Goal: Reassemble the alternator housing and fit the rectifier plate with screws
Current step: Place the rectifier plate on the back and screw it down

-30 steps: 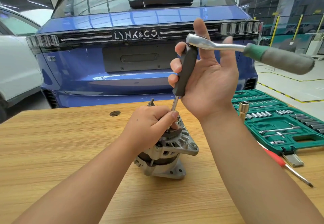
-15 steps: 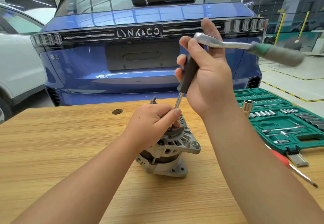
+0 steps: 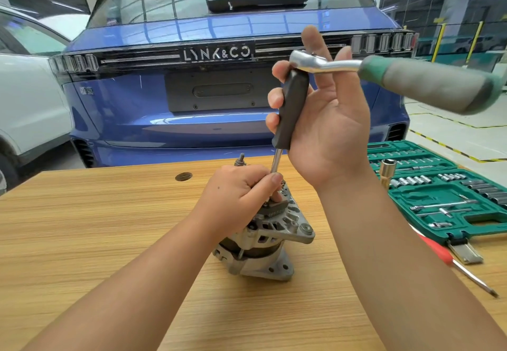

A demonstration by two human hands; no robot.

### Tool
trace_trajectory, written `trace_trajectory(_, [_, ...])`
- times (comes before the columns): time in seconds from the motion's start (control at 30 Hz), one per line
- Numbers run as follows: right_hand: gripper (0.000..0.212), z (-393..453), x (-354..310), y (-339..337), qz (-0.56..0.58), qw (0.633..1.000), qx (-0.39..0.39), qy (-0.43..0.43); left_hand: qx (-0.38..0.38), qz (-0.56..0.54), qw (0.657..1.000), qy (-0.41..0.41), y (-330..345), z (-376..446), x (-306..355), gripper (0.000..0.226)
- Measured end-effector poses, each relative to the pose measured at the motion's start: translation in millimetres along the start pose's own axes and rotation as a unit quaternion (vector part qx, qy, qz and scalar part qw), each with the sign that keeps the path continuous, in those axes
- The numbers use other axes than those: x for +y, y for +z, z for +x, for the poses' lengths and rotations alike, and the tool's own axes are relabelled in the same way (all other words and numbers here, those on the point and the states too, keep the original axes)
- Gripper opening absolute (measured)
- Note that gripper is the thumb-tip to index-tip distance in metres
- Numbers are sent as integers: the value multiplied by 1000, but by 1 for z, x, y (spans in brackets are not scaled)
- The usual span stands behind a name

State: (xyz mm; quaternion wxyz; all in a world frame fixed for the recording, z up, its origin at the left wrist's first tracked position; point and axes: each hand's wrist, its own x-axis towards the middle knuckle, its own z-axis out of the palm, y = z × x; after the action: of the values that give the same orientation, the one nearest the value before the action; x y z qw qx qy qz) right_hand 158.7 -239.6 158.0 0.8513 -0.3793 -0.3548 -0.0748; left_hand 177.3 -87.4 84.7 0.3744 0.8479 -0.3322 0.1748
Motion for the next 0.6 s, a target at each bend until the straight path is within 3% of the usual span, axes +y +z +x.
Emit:
trace_trajectory(0.13, [33, 0, 0, 3, 3, 999, 46, 16, -3, 5, 1000, -3, 0, 0, 1, 41])
trace_trajectory(0.27, [22, 2, 0, 10, -69, 976, 204, -34, -10, 5, 1000, -6, 0, 0, 3, 38])
trace_trajectory(0.33, [21, 4, -2, 11, -112, 965, 237, -28, -10, 4, 1000, -7, 0, 0, 3, 38])
trace_trajectory(0.43, [5, 2, -5, 12, -73, 981, 180, 28, -9, 7, 1000, -15, 0, 1, 3, 40])
trace_trajectory(0.5, [18, 0, -4, 12, -50, 988, 142, 11, -8, 13, 1000, -15, 0, 1, 2, 41])
trace_trajectory(0.6, [33, -3, 2, 14, -103, 987, 108, -67, -2, 5, 1000, -9, 0, 0, 1, 40])
